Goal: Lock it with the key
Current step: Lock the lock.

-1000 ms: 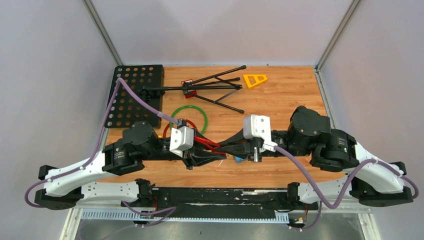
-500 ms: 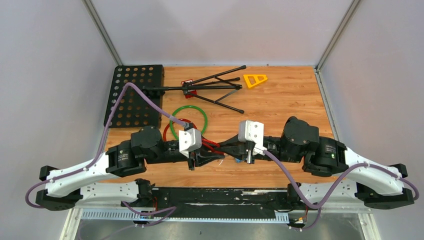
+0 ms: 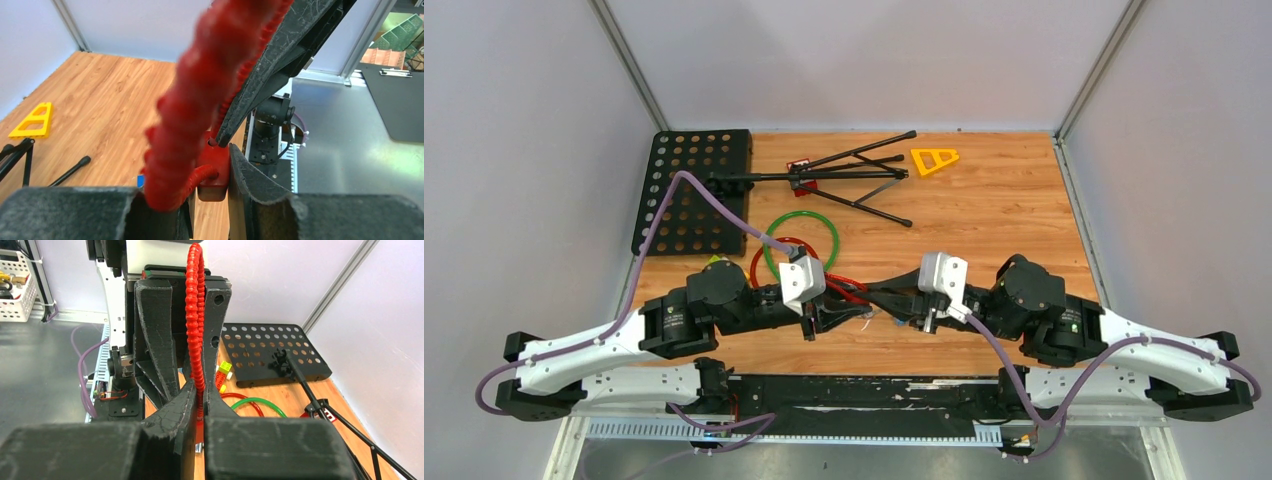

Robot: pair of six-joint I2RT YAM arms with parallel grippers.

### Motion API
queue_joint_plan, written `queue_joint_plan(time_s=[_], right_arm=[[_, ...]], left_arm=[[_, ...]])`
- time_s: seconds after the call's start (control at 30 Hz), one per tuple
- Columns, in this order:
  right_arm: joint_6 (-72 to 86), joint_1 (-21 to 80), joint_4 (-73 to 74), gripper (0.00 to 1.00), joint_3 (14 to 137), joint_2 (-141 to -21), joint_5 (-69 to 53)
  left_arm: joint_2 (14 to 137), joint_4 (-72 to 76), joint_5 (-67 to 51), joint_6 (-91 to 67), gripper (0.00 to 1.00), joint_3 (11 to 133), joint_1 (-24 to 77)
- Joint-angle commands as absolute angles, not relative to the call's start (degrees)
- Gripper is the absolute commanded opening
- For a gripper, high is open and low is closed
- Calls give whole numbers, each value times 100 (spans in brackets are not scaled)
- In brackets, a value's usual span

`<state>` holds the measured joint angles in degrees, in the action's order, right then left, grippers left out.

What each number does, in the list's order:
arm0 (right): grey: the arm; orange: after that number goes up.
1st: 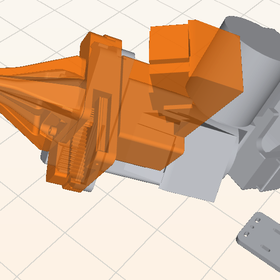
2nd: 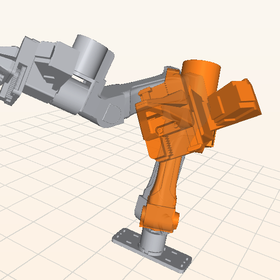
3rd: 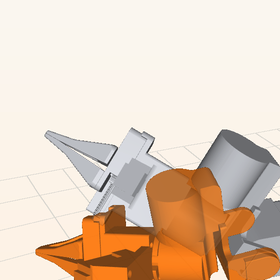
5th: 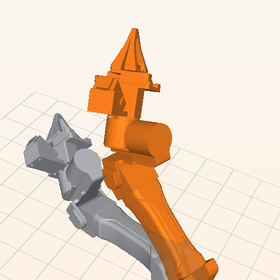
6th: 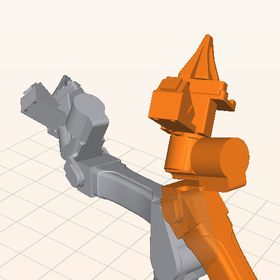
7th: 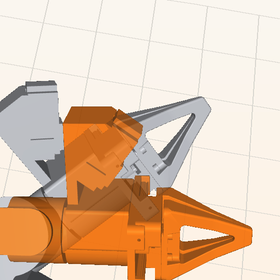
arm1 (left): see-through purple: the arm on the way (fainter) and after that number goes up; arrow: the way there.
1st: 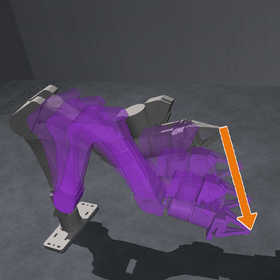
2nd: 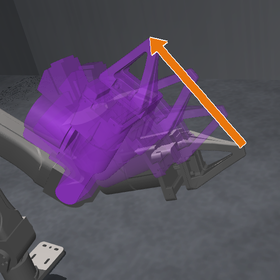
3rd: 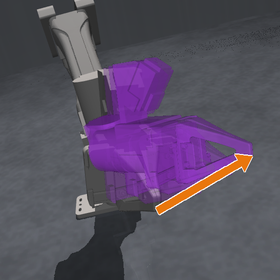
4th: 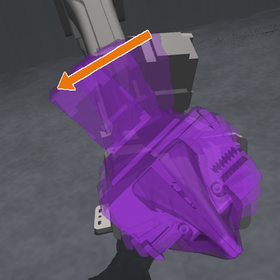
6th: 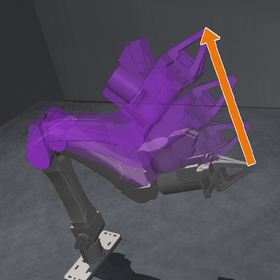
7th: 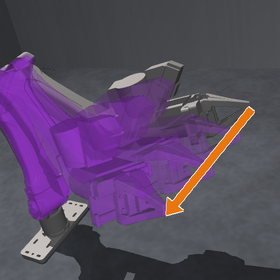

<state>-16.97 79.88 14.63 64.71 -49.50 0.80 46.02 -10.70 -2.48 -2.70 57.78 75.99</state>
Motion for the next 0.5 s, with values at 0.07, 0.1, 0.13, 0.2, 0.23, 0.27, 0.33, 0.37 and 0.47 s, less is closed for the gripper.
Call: queue_joint_plan(time_s=[0.07,0.1,0.13,0.2,0.23,0.27,0.33,0.37,0.47], right_arm=[[-1933,8223,2373,0,5970,-4997,193],[-1986,8266,2409,0,5972,-5038,227],[-2039,8298,2449,0,5976,-5074,259],[-2176,8376,2502,0,5966,-5129,294],[-2258,8429,2498,0,5927,-5120,328],[-2346,8480,2477,0,5875,-5097,388],[-2534,8550,2438,0,5731,-5002,375],[-2648,8581,2365,0,5615,-4921,395],[-2925,8677,2177,0,5286,-4693,484]], left_arm=[[4266,905,-9,-421,0,6136,7603],[4283,912,-17,-422,0,6142,7604],[4308,906,-16,-422,0,6159,7599],[4323,905,60,-422,0,6169,7594],[4325,910,127,-422,0,6178,7594],[4325,900,146,-414,0,6197,7598],[4312,879,170,-398,0,6206,7596],[4308,865,186,-391,0,6212,7594],[4282,846,241,-378,0,6221,7585]])
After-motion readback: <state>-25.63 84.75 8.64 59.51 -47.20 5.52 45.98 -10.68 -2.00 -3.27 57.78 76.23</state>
